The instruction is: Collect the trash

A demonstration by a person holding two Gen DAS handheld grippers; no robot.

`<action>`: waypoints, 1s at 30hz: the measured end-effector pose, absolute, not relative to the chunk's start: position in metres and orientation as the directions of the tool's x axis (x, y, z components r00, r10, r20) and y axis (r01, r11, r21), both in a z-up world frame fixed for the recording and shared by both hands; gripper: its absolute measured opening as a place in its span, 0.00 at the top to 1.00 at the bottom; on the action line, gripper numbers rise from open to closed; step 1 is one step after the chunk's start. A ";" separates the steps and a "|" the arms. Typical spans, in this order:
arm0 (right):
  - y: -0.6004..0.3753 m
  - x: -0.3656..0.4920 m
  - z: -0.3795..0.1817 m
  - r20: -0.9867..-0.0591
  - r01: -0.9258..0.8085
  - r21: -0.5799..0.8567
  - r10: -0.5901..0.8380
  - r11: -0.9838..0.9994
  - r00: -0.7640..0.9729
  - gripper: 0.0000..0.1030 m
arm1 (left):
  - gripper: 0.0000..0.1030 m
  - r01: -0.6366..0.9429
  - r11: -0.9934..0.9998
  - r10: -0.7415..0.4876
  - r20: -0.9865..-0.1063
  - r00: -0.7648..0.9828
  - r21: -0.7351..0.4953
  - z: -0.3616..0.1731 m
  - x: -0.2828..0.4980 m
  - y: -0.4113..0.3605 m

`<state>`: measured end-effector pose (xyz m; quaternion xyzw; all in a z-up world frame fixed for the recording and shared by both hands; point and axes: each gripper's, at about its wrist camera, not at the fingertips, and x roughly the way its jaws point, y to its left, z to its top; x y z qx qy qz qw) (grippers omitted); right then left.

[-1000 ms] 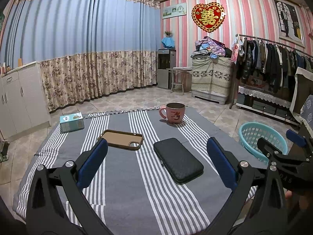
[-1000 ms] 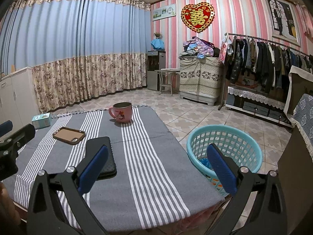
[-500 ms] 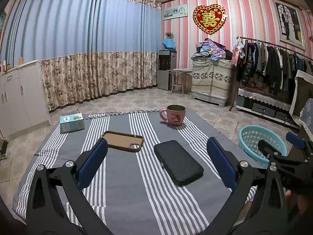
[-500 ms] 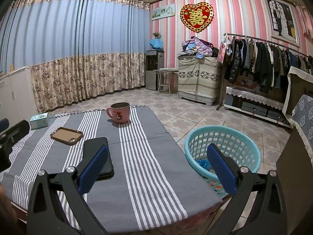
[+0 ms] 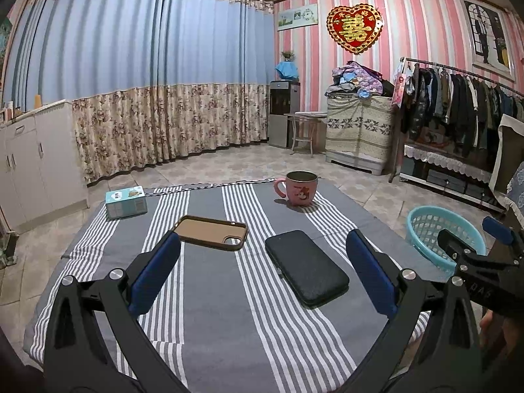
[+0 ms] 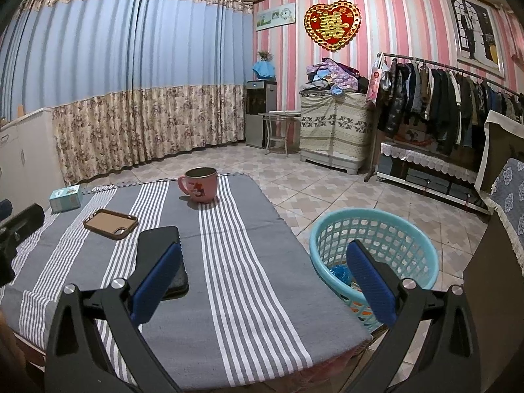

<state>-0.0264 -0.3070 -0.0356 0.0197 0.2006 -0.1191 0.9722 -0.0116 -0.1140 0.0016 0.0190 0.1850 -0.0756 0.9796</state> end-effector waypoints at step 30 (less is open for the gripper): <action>-0.302 -0.018 -0.042 -0.410 0.230 -0.015 -0.216 0.973 0.886 0.04 | 0.05 0.140 0.990 -0.125 -0.375 0.918 0.013 -0.001 -0.008 -0.107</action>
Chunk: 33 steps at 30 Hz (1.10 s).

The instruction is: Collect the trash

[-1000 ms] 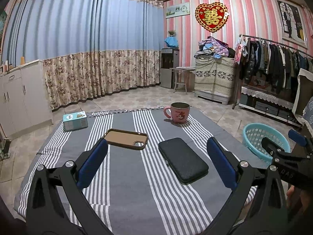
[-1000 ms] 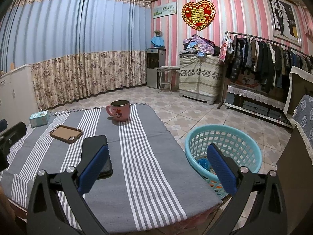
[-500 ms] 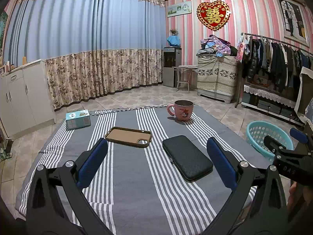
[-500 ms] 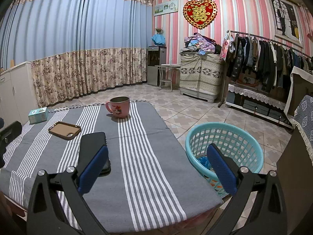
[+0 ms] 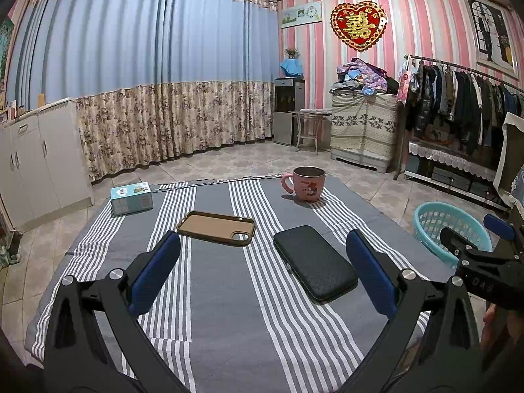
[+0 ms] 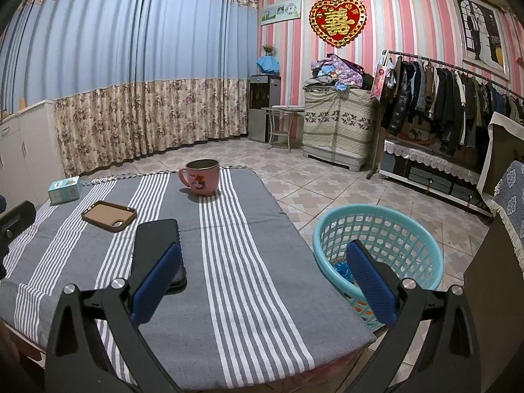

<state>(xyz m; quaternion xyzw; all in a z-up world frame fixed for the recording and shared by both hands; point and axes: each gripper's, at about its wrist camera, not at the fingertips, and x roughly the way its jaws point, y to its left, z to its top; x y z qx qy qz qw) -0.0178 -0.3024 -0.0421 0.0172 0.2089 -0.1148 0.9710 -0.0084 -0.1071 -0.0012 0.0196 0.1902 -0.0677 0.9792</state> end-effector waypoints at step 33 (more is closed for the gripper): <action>-0.302 -0.021 -0.034 -0.392 0.232 -0.019 -0.220 0.973 0.893 0.04 | 0.05 0.142 0.990 -0.130 -0.379 0.916 0.005 -0.003 -0.011 -0.107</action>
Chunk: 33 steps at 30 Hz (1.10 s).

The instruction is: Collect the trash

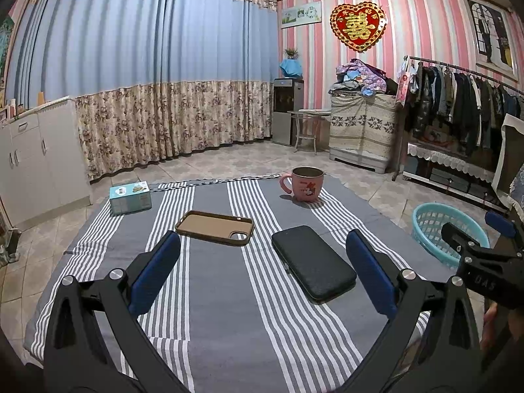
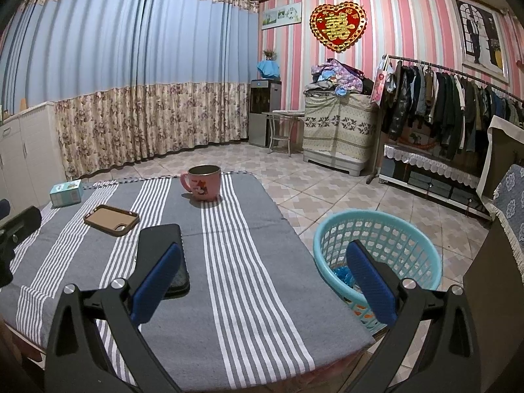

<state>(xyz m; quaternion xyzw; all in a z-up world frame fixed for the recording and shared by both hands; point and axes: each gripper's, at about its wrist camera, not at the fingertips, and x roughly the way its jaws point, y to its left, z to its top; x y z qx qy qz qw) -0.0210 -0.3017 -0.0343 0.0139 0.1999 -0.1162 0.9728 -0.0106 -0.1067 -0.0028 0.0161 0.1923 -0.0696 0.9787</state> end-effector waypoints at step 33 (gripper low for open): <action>-0.307 -0.024 -0.030 -0.384 0.238 -0.027 -0.230 0.971 0.894 0.04 | 0.05 0.156 0.988 -0.144 -0.375 0.916 0.002 0.005 -0.014 -0.107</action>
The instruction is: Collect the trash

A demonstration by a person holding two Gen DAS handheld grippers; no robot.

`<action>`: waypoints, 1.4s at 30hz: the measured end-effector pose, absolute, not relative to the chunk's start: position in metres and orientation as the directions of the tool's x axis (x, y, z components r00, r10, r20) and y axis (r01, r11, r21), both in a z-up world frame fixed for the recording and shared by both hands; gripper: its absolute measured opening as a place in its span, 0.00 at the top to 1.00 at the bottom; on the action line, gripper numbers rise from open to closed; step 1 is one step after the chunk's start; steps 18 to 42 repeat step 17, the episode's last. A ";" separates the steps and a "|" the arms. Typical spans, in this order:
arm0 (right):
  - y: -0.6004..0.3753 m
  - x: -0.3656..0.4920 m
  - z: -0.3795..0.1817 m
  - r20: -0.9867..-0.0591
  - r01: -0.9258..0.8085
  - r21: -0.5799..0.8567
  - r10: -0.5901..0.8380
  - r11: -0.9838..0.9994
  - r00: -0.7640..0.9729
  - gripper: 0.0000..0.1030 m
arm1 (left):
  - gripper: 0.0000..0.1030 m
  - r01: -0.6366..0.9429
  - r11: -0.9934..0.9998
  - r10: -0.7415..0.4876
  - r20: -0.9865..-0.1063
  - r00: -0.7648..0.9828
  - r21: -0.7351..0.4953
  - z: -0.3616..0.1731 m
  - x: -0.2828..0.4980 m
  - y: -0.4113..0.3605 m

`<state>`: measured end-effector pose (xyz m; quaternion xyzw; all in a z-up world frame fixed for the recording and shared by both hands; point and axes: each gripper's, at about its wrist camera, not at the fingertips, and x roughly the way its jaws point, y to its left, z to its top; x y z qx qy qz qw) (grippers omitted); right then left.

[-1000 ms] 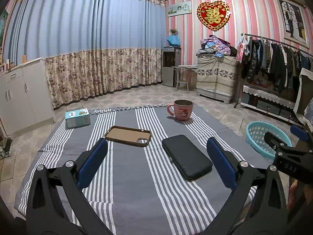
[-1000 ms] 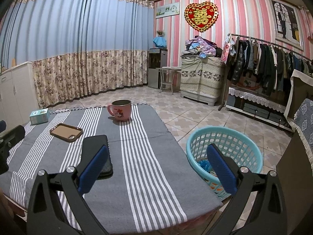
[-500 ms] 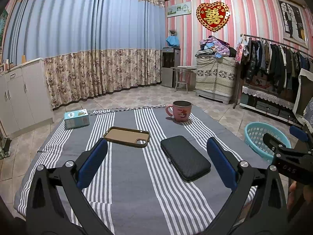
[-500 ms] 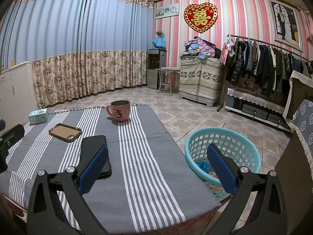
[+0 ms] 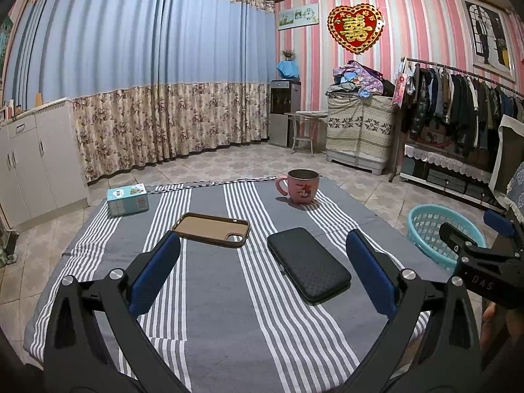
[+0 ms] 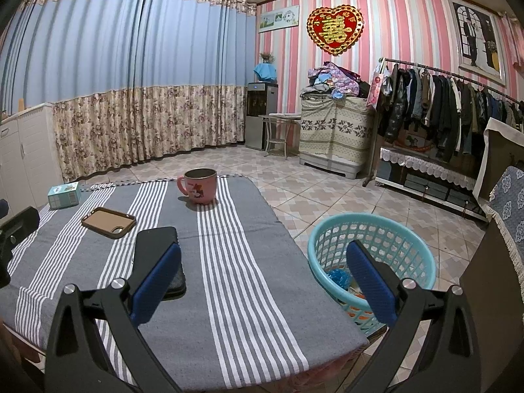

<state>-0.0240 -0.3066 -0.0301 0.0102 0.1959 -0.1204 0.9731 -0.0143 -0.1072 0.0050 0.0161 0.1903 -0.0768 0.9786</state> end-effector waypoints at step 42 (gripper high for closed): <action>-0.310 -0.024 -0.030 -0.385 0.239 -0.022 -0.229 0.971 0.894 0.04 | 0.05 0.156 0.988 -0.143 -0.380 0.914 0.004 0.013 -0.013 -0.103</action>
